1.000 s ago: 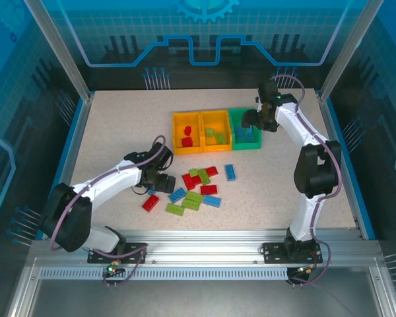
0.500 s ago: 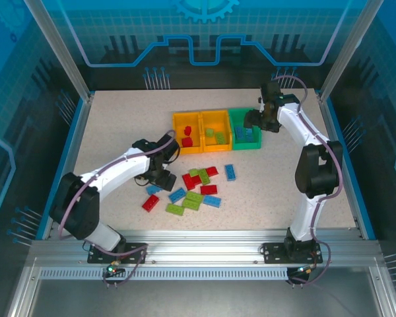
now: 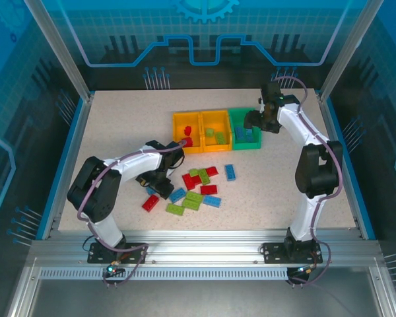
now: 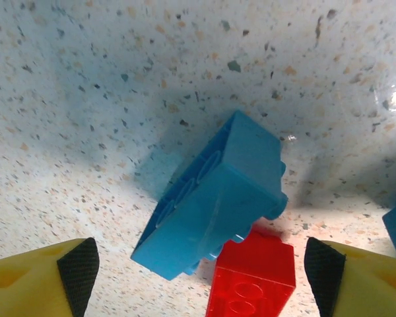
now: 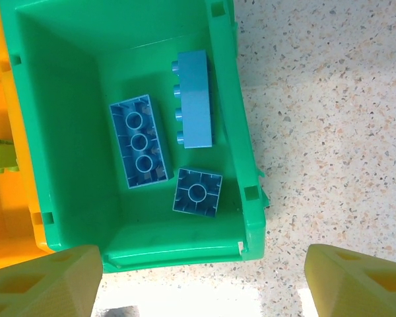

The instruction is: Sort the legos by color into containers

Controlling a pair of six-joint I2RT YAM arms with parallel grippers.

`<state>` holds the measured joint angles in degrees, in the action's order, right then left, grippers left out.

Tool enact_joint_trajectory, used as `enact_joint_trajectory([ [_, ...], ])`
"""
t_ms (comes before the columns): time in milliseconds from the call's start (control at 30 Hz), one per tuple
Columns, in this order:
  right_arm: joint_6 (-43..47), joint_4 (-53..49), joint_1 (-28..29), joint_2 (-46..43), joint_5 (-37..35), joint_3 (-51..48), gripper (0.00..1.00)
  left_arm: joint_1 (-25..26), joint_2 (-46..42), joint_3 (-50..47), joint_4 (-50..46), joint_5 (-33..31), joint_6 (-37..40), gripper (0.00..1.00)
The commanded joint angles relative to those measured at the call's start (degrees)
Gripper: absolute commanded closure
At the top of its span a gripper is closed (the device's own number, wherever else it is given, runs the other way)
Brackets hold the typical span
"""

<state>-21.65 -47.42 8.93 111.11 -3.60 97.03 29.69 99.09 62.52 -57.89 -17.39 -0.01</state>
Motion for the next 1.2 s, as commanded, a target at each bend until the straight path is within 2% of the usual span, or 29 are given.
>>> enact_joint_trajectory([
  [0, -1.0, 0.6, -0.7, -0.9, 1.9, -1.3, 0.18, -0.8, -1.1, 0.4, 1.6, -1.2, 2.5, 0.18],
  [300, -1.4, 0.8, -0.6, -1.1, 2.6, -1.1, 0.17, -1.9, 2.8, 0.5, 5.6, 1.9, 2.9, 0.20],
  [433, -0.9, 0.6, -0.5, -1.4, 2.2, -1.4, 0.17, -3.6, 4.2, 1.5, 6.9, 2.8, 3.1, 0.40],
  [567, -0.7, 0.8, -0.7, -1.7, 1.7, -1.9, 0.17, -3.7, 5.7, 1.4, 7.1, 4.1, 3.3, 0.43],
  [667, -0.7, 1.1, -0.9, -1.9, 1.7, -2.1, 0.17, -3.8, 6.5, 1.4, 7.1, 3.9, 2.6, 0.57],
  [733, -0.7, 1.4, -1.2, -2.0, 1.7, -2.4, 0.17, -3.7, 5.9, 1.6, 7.5, 4.4, 2.3, 0.61],
  [833, -0.4, 2.3, -1.3, -2.4, 1.6, -3.3, 0.17, -3.8, 3.7, 1.4, 8.9, 4.1, 1.8, 0.74],
  [1033, 1.1, 3.8, -1.3, -2.2, -0.1, -5.4, 0.21, -3.9, 1.1, 3.2, 8.4, 2.3, 1.6, 0.82],
  [1167, 1.7, 4.3, -1.3, -1.3, -0.7, -6.5, 0.27, -3.9, -0.5, 4.3, 8.7, 0.7, 1.1, 0.83],
])
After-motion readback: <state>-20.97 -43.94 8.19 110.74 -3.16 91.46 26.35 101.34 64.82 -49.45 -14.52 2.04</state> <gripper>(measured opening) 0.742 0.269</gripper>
